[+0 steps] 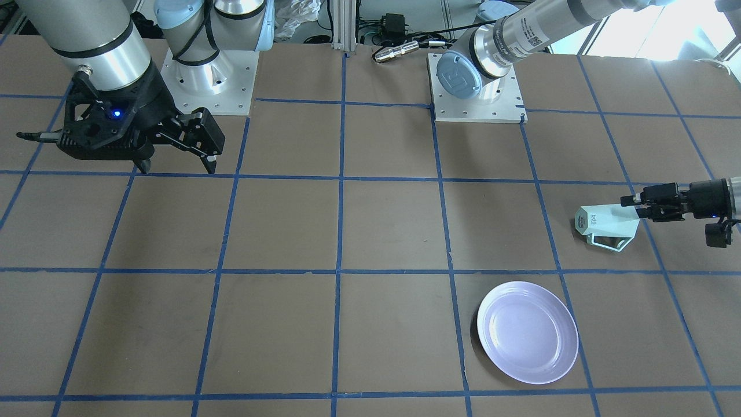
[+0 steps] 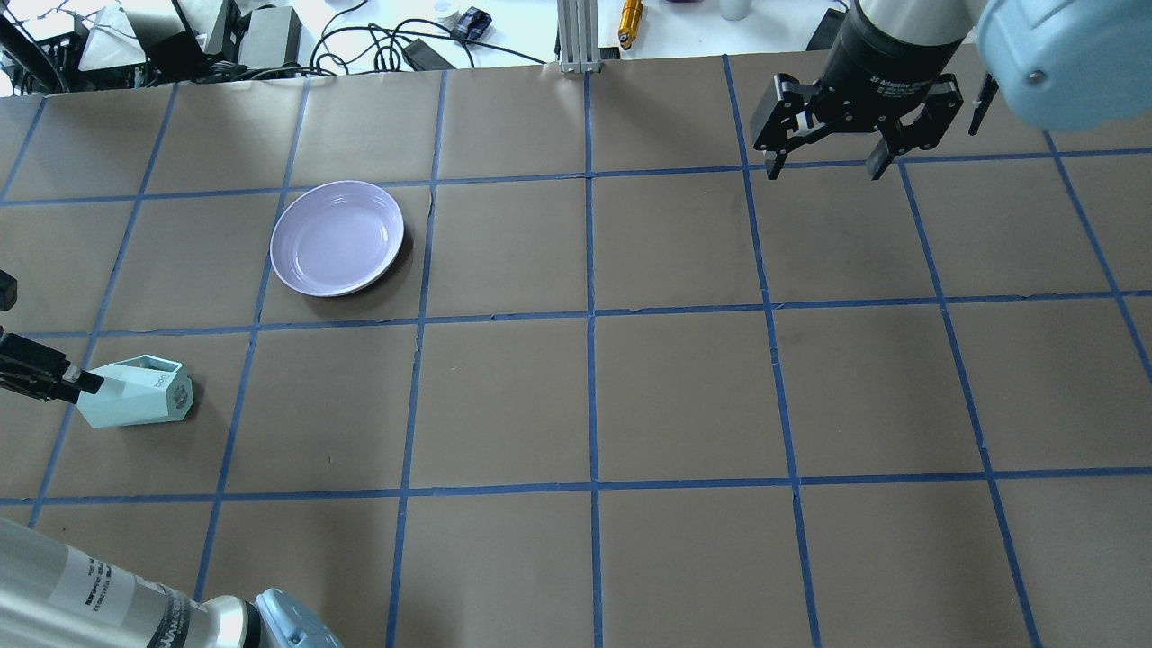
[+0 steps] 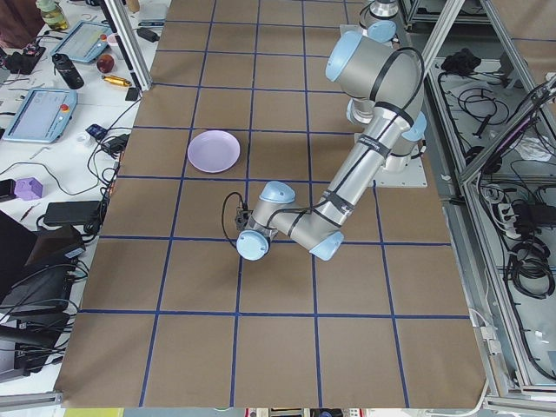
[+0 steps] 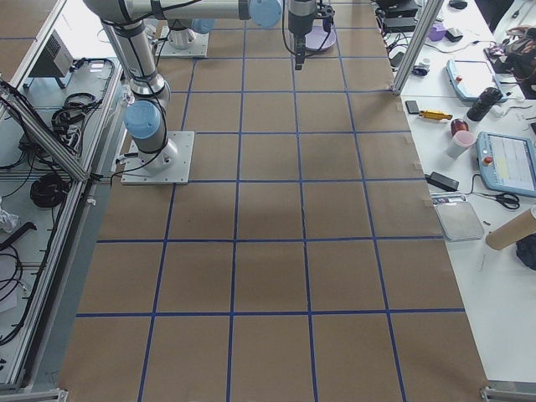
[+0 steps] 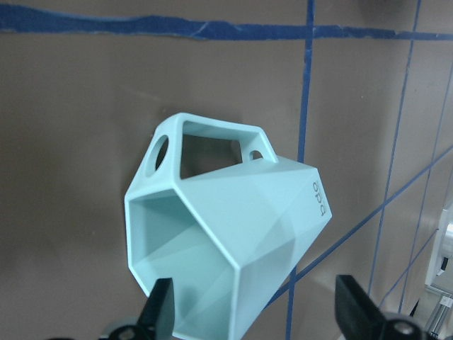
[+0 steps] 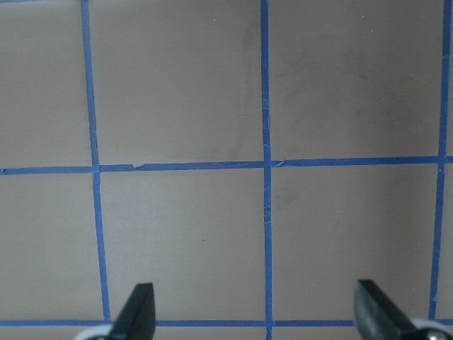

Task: Flip cup and place on plate
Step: 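Lower the left gripper and grasp the mint cup's open end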

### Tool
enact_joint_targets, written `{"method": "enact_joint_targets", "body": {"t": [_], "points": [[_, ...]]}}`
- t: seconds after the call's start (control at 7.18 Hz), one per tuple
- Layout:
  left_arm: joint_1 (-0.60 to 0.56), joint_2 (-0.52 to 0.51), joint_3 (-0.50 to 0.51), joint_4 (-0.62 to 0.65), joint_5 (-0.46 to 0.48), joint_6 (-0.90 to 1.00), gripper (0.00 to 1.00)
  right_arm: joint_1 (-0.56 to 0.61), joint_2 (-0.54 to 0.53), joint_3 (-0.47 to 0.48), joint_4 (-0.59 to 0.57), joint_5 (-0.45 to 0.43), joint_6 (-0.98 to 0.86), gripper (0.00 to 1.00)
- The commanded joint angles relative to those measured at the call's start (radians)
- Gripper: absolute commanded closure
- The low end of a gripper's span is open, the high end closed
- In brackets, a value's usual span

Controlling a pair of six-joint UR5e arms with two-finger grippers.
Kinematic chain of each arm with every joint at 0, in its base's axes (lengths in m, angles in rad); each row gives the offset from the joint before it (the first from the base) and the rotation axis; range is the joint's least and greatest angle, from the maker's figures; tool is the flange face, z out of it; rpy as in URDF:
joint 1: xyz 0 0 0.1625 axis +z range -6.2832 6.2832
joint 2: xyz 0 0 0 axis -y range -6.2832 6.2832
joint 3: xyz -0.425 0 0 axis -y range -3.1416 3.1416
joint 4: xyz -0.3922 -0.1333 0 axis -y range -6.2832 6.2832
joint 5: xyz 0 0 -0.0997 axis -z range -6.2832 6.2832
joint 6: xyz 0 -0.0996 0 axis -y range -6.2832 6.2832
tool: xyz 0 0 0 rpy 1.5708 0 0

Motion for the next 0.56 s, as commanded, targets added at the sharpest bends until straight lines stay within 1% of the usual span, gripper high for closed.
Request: {"method": "enact_joint_targets", "body": {"t": [0.0, 0.14, 0.28, 0.42], "points": [[0.001, -0.021, 0.048, -0.090, -0.022, 0.031, 0.74, 0.000, 0.000, 0.000, 0.000, -0.001, -0.001, 0.00], [0.001, -0.029, 0.059, -0.106, -0.022, 0.037, 0.94, 0.000, 0.000, 0.000, 0.000, 0.000, -0.001, 0.00], [0.001, -0.029, 0.061, -0.111, -0.034, 0.040, 1.00, 0.000, 0.000, 0.000, 0.000, 0.000, -0.001, 0.00], [0.001, -0.027, 0.061, -0.111, -0.034, 0.044, 1.00, 0.000, 0.000, 0.000, 0.000, -0.001, -0.001, 0.00]]}}
